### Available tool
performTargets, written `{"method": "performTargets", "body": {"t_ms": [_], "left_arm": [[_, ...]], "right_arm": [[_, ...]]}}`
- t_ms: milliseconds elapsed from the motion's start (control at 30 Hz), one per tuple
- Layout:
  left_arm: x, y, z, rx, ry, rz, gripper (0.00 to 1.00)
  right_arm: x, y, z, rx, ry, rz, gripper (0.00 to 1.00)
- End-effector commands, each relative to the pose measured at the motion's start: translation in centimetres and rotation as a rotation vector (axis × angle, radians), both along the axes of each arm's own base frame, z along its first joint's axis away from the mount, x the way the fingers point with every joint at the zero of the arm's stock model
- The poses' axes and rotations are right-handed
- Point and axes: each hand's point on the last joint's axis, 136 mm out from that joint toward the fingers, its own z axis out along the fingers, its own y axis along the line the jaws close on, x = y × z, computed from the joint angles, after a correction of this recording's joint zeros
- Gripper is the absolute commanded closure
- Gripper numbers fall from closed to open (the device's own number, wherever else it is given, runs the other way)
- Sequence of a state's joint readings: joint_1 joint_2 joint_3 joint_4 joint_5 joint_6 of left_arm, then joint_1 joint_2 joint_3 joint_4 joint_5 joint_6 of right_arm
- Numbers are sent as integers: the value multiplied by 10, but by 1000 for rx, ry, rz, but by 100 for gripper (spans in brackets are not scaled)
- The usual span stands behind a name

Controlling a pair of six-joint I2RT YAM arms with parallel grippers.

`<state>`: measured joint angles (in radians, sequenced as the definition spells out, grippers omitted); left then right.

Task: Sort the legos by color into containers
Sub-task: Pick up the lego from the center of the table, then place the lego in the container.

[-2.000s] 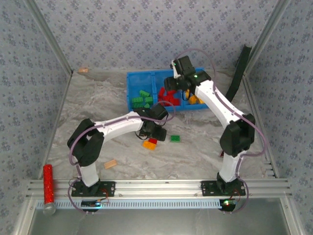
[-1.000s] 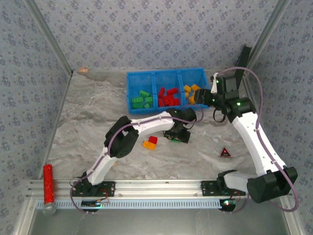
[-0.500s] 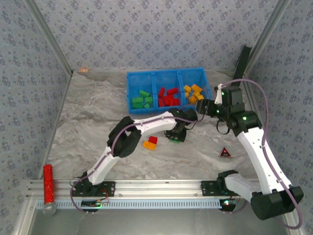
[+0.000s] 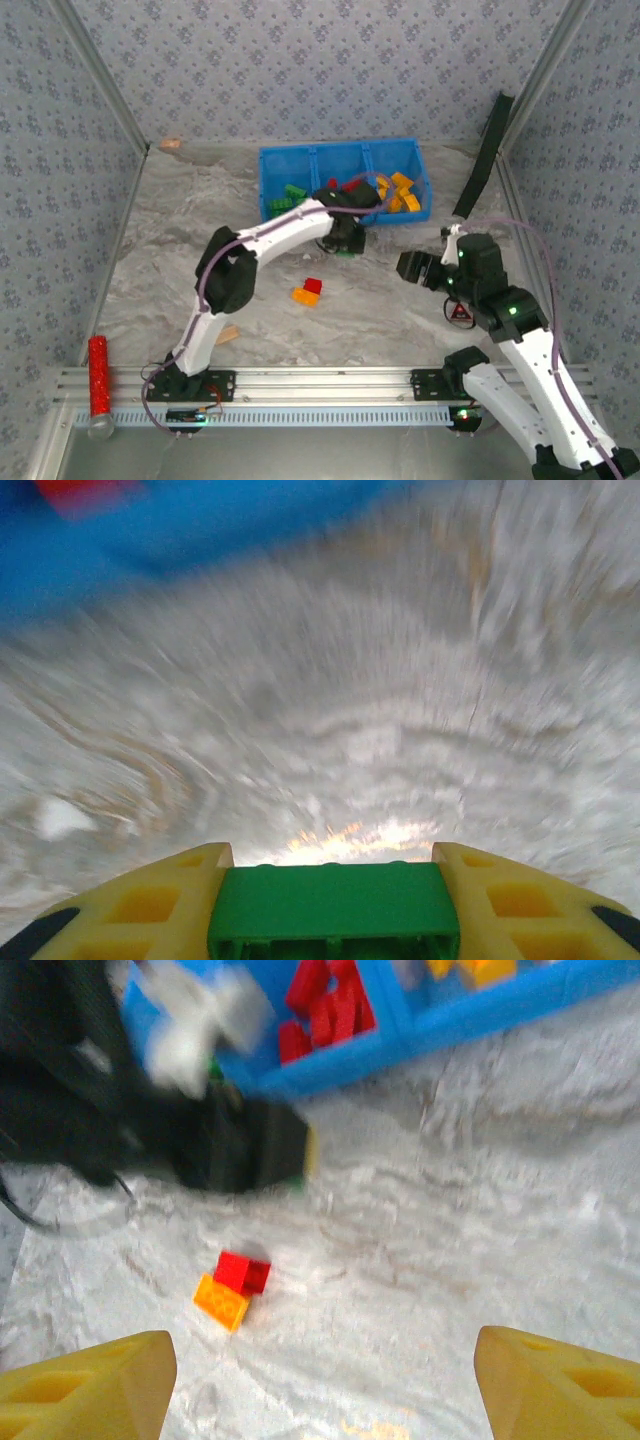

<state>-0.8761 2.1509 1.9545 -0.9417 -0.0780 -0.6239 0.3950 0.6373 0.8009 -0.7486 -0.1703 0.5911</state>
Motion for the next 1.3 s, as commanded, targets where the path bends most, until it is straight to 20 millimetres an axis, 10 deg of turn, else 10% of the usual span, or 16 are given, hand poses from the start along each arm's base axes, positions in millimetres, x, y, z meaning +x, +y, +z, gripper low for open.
{"method": "performTargets", "body": {"t_ms": [0,233,467,933,1267], "left_arm": [[28,15,70,-70,-141,-19,61],[84,77,102,-79,-254,83,61],[126,128,88,-92,-254,181,60],[140,136,6,-96,-103,213,59],[143,149,-1,-112,-98,240,49]], "right_arm": [[-8,1,-24,32,90,-86,20],[-5,43,-59,13,201,-98,21],[19,115,-85,-13,283,-43,19],[57,202,-122,-86,414,82,23],[61,227,-138,-164,462,134,24]]}}
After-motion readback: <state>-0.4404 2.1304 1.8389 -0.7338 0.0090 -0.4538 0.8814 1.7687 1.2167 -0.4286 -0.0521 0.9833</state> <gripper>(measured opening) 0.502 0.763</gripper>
